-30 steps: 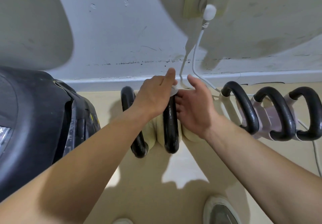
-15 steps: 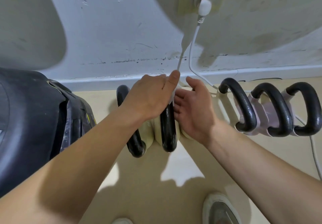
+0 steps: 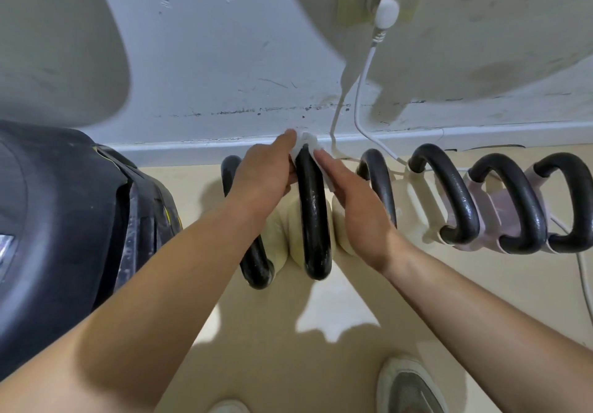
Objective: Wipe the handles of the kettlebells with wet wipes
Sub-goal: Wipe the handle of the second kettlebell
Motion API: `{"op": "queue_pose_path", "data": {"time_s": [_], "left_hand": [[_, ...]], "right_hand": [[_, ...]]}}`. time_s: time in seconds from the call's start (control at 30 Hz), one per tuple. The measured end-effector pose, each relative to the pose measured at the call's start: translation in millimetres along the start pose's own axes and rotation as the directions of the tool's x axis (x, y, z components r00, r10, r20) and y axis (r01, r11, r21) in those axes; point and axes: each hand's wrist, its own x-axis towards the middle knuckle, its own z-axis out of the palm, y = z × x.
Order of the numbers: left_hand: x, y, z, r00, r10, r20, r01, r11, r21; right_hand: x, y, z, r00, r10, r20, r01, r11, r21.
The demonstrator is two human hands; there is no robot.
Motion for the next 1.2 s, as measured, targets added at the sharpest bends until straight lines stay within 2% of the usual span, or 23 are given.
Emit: {"op": "queue_pose_path", "data": {"time_s": [0.1,0.23,0.27,0.33,0.43,0.5,0.6,0.63,0.7,0.73,0.77,0.83,0.93,1.03,1.2], "left_hand": [[-4,5,-2,1.0,0.009,-0.006,-0.009,0.999,0.051],[17,9,-9,0.976,0.215,-0.034,-0.182,0.892,0.414],[22,9,-12,0.96,0.279,-0.027,-0.229,0.837,0.497],[28,8,-18,0.912,0.41,0.002,-0.293,0.649,0.701],[24,2,-24,0.876,0.477,0.062,-0.276,0.392,0.878],[14,-4,-20,0.884,0.444,0.144,-0.322,0.356,0.877],[2,-5,-16,0.911,0.379,0.162,-0.341,0.473,0.812],[0,-3,-15,0.929,0.349,0.121,-0.315,0.577,0.754],[-6,2,-12,0.982,0.174,0.074,-0.188,0.873,0.45],[-10,3,-9,0.993,0.059,0.107,-0.084,0.965,0.25],[-14,4,-6,0.989,-0.021,0.147,0.007,0.996,0.093],[-16,3,2,0.98,-0.099,0.171,0.125,0.981,-0.148],[-10,3,7,0.969,-0.154,0.195,0.226,0.87,-0.437],[3,10,4,0.961,-0.154,0.228,0.244,0.859,-0.45],[10,21,2,0.963,-0.142,0.229,0.232,0.871,-0.433]], "right_hand": [[12,-8,-3,0.998,-0.037,-0.045,0.04,0.997,0.058],[35,-20,-8,0.992,-0.037,-0.124,0.044,0.998,0.054],[41,-23,-10,0.992,-0.032,-0.124,0.039,0.998,0.057],[51,-27,-13,0.993,-0.026,-0.114,0.034,0.997,0.068],[56,-27,-17,0.993,-0.059,-0.104,0.06,0.998,0.013],[55,-23,-17,0.99,-0.093,-0.11,0.09,0.996,-0.029],[50,-15,-17,0.982,-0.141,-0.129,0.137,0.99,-0.038],[48,-13,-17,0.979,-0.147,-0.138,0.145,0.989,-0.025],[44,-14,-18,0.979,-0.135,-0.152,0.14,0.99,0.017],[42,-14,-19,0.981,-0.122,-0.153,0.13,0.991,0.038],[41,-14,-19,0.982,-0.108,-0.155,0.118,0.991,0.058],[41,-12,-21,0.984,-0.076,-0.162,0.088,0.994,0.071],[39,-8,-18,0.99,-0.065,-0.124,0.073,0.995,0.063],[41,-5,-13,0.991,-0.099,-0.086,0.102,0.994,0.028],[55,-7,-10,1.0,-0.01,-0.027,0.008,0.997,-0.08]]}}
